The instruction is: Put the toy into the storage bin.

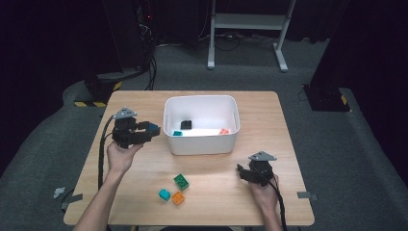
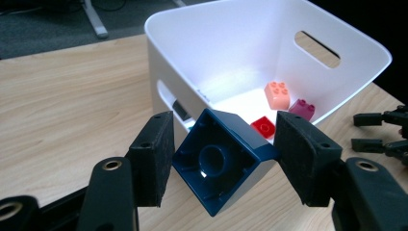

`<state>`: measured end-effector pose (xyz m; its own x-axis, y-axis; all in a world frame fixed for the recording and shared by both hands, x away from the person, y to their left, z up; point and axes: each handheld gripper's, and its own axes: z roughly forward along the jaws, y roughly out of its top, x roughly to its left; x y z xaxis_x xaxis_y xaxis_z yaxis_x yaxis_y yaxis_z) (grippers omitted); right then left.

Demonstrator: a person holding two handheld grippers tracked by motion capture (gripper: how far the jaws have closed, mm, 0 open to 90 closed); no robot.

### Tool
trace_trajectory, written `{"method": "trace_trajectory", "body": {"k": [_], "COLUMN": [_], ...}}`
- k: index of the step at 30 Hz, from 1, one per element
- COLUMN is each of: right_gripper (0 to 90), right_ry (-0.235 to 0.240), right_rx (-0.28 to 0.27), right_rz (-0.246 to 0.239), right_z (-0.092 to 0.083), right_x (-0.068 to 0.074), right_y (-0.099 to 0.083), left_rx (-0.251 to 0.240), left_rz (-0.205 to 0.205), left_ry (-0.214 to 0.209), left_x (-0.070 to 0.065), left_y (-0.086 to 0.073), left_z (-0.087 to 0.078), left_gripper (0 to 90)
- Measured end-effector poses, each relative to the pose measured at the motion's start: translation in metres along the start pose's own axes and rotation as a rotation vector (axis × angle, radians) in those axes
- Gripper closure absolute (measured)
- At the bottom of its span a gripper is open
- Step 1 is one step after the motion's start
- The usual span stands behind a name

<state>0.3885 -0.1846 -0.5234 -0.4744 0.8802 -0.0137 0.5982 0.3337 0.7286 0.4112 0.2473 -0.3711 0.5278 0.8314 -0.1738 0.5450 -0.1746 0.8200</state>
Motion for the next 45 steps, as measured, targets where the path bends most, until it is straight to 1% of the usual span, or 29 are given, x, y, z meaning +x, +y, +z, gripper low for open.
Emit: {"method": "trace_trajectory", "body": {"k": [3,4,5,7,8,9,10,13,14,15,16,17,19,20,24,25,28,30,33,45], "right_gripper": [33.2,33.2,33.2,33.2,33.2,33.2,33.2,33.2,33.2,33.2,33.2,33.2,33.2,33.2,33.2,33.2,33.2,33.2,33.1,33.2], "right_ry": [0.0,0.0,0.0,0.0,-0.001,-0.001,-0.001,-0.001,-0.001,0.0,0.0,-0.001,-0.001,-0.001,0.001,0.002,0.003,0.003,0.003,0.003], "right_rx": [0.0,0.0,0.001,0.0,0.0,0.001,0.001,0.001,0.001,0.001,0.001,0.001,0.001,0.001,0.002,0.001,0.0,0.001,0.0,0.0], "right_rz": [0.0,0.0,-0.002,-0.002,0.0,-0.001,-0.001,-0.002,-0.002,-0.002,-0.002,-0.002,-0.001,-0.001,-0.002,-0.004,-0.005,-0.005,-0.005,-0.005], "right_z": [0.0,0.0,0.0,0.0,0.0,0.0,0.0,0.0,0.0,0.0,0.0,0.0,0.0,0.0,0.0,0.0,0.0,0.0,0.0,0.0], "right_x": [0.0,0.0,0.0,0.0,0.0,0.0,0.0,0.0,0.0,0.0,0.0,0.0,0.0,0.0,0.0,0.0,0.0,0.0,0.0,0.0], "right_y": [0.0,0.0,0.0,0.0,0.0,0.0,0.0,0.0,0.0,0.0,0.0,0.0,0.0,0.0,0.0,0.0,0.0,0.0,0.0,0.0], "left_rx": [0.002,0.002,0.002,-0.005,-0.005,-0.002,-0.002,0.009,0.009,0.015,0.015,0.022,0.029,0.029,0.038,0.047,0.05,0.065,0.073,0.088], "left_rz": [0.006,0.006,0.013,0.021,0.021,0.026,0.026,0.034,0.034,0.029,0.029,0.032,0.028,0.028,0.022,0.026,0.026,0.029,0.039,0.06], "left_ry": [-0.017,-0.017,-0.021,-0.031,-0.031,-0.037,-0.037,-0.049,-0.049,-0.057,-0.057,-0.06,-0.062,-0.062,-0.067,-0.066,-0.068,-0.064,-0.054,-0.046], "left_x": [-0.005,-0.005,-0.009,-0.012,-0.012,-0.014,-0.014,-0.018,-0.018,-0.02,-0.02,-0.021,-0.023,-0.023,-0.025,-0.026,-0.028,-0.029,-0.031,-0.035], "left_y": [0.008,0.008,0.013,0.017,0.017,0.022,0.022,0.03,0.03,0.033,0.033,0.036,0.038,0.038,0.041,0.043,0.043,0.043,0.042,0.041], "left_z": [0.003,0.003,0.004,0.006,0.006,0.01,0.01,0.02,0.02,0.026,0.026,0.032,0.039,0.039,0.051,0.056,0.061,0.067,0.072,0.084], "left_gripper": [40.6,40.6,40.6,40.6,40.6,40.6,40.6,40.6,40.6,40.6,40.6,40.6,40.6,40.6,40.6,40.6,40.6,40.5,40.5,40.5]}}
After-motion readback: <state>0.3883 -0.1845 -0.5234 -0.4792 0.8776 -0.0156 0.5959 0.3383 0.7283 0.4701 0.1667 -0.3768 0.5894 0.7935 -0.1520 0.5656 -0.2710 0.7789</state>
